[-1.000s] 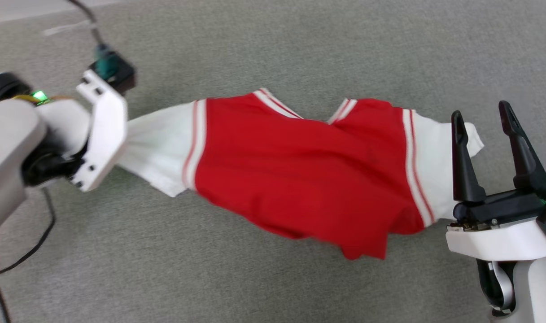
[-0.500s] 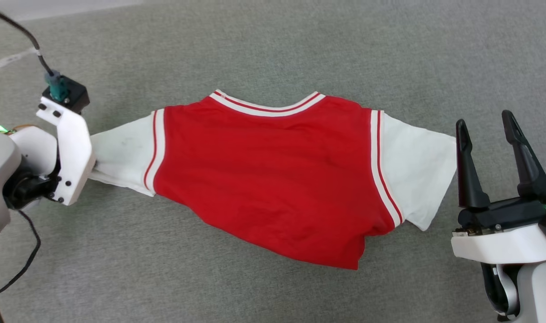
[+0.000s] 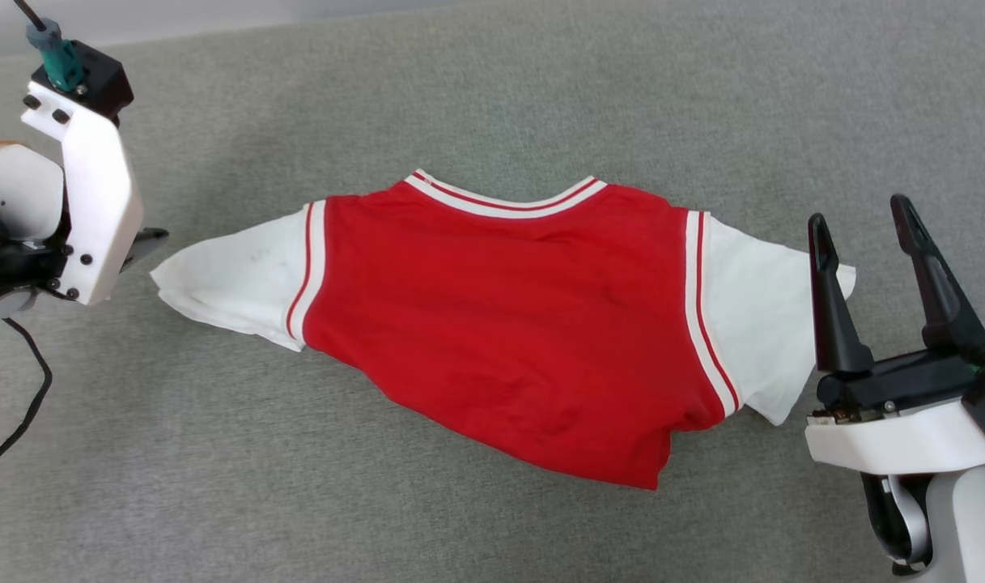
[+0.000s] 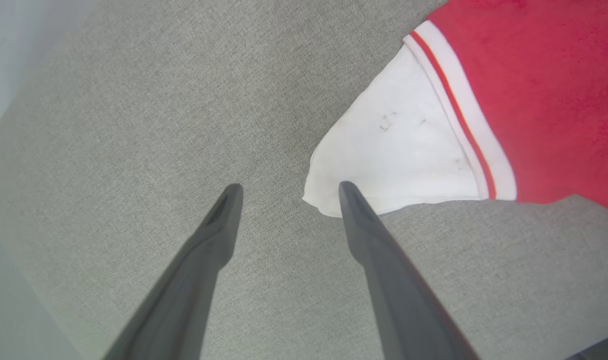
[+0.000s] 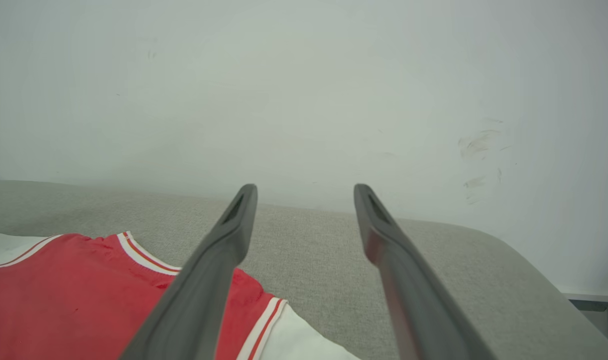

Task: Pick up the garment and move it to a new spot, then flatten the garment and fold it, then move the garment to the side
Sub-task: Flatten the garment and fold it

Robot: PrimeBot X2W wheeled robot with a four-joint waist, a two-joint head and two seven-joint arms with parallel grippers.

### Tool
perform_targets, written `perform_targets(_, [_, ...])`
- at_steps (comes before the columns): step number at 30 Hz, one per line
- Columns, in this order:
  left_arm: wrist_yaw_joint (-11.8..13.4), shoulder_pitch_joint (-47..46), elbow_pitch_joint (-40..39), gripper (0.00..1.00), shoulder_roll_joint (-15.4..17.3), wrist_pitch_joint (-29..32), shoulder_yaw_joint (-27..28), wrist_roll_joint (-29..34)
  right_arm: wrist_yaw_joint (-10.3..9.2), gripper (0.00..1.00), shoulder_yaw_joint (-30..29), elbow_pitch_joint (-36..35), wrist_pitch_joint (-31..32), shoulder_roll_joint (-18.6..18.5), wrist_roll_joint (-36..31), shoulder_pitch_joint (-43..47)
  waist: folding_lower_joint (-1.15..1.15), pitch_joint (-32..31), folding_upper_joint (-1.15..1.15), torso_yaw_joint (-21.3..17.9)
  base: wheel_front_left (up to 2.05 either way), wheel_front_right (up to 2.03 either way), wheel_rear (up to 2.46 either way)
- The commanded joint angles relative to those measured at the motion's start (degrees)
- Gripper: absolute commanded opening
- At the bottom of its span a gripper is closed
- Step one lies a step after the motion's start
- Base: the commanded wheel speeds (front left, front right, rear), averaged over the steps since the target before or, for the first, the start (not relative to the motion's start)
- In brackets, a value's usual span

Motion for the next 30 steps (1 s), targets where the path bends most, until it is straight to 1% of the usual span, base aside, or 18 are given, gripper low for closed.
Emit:
perform_targets(1, [0.42, -0.37, -0.18, 1.0, 0.03, 0.37, -0.15, -0.07, -0.04, 1.0, 0.09, -0.3, -0.11, -0.31, 0.18, -0.69, 0.0, 0.75, 0.0, -0.45, 0.0, 0.0, 0.0])
perform_targets(5, [1.47, 1.66, 0.05, 1.0, 0.32, 1.4, -0.75, -0.43, -0.04, 1.0, 0.28, -0.68, -0.11, -0.13, 0.16, -1.46, 0.0, 2.49, 0.0, -1.41, 0.0, 0.0, 0.0])
perform_targets(9, [1.95, 3.99, 1.05, 1.0, 0.41, 1.96, -1.76, 0.28, -0.04, 1.0, 0.27, -0.81, -0.11, 0.25, -0.01, -2.11, 0.0, 3.85, 0.0, -2.25, 0.0, 0.0, 0.0])
perform_targets(15, [1.01, 7.71, 3.28, 1.0, -2.13, 0.8, -2.71, -0.32, -0.04, 1.0, -0.15, -0.77, -0.11, 0.43, -0.19, -2.39, 0.0, 4.42, 0.0, -2.41, 0.0, 0.0, 0.0])
perform_targets(16, [0.75, 7.93, 3.54, 0.68, -2.55, 0.52, -2.76, -0.28, -0.04, 1.0, -0.32, -0.64, -0.11, 0.26, -0.22, -2.49, 0.0, 4.28, 0.0, -2.3, 0.0, 0.0, 0.0])
perform_targets(17, [0.4, 7.83, 3.77, 0.0, -2.83, 0.13, -2.8, -0.09, -0.04, 1.0, -0.44, -0.53, -0.11, 0.03, -0.29, -2.66, 0.0, 4.06, 0.0, -2.19, 0.0, 0.0, 0.0])
perform_targets(21, [-0.47, 6.32, 4.67, 0.0, -2.94, -1.16, -2.38, 0.58, -0.04, 1.0, -1.47, -0.61, -0.11, -1.6, -0.37, -3.86, 0.0, 2.66, 0.0, -1.47, 0.0, 0.0, 0.0])
perform_targets(23, [-0.9, 5.3, 4.72, 0.0, -2.5, -2.05, -2.22, 1.34, -0.04, 1.0, -1.92, -0.81, -0.11, -3.11, -0.66, -5.23, 0.0, 1.86, 0.0, -1.16, 0.0, 0.0, 0.0])
perform_targets(26, [-1.44, 4.62, 3.96, 0.0, -2.46, -3.84, -1.73, 1.27, -0.04, 1.0, -1.97, -0.35, -0.11, -6.79, -0.84, -7.99, 0.0, 0.62, 0.0, -0.59, 0.0, 0.0, 0.0])
perform_targets(28, [-1.63, 4.44, 3.23, 0.0, -2.0, -4.74, -1.86, 1.97, -0.04, 1.0, -0.83, 1.41, 0.13, -9.88, -0.29, -9.93, 0.0, -0.18, 0.0, -0.27, 0.0, 0.0, 0.0])
perform_targets(30, [-2.0, 4.29, 2.01, 0.0, -1.55, -5.29, -2.17, 2.86, -0.04, 1.0, 1.22, 3.25, 2.87, -13.91, 1.4, -13.02, 0.0, -0.84, 0.0, 0.12, 0.0, 0.0, 0.0])
